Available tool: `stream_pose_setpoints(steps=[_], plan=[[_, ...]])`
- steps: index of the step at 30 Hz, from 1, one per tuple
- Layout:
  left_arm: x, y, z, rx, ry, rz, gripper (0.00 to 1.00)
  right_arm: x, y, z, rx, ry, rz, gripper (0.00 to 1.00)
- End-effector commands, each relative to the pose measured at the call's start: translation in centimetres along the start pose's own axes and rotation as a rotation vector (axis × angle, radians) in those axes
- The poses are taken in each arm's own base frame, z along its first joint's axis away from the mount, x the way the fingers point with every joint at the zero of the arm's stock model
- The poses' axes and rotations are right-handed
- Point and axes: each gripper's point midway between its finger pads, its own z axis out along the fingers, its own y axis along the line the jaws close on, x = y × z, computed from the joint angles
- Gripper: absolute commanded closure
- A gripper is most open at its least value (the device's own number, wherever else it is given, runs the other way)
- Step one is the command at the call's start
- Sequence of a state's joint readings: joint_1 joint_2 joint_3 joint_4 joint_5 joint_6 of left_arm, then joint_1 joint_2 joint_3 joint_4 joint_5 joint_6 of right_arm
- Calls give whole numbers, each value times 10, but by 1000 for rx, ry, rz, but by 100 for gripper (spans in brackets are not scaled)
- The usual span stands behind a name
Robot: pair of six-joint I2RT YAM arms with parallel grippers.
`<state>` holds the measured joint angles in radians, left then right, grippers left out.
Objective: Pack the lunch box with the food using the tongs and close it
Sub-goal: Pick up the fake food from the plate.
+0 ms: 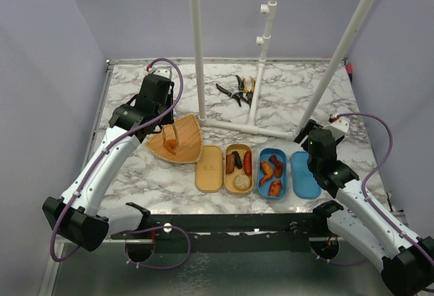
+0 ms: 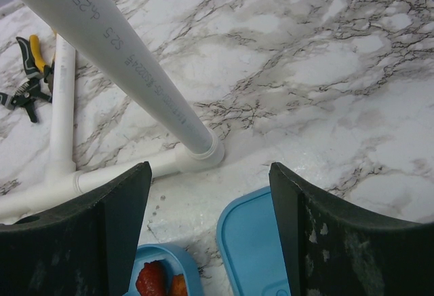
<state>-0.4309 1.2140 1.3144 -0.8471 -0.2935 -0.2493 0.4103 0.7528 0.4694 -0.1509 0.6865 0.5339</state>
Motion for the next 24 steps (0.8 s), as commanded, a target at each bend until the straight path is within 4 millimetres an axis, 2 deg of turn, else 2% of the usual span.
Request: stream_pose_setpoints(steps=[1,24], plan=[[-2,6,-1,-13,-25,-6,65,4,-5,3,20,0,4,25],[13,12,15,-43,-13,6,65,5,-1,3,0,6,5,25]])
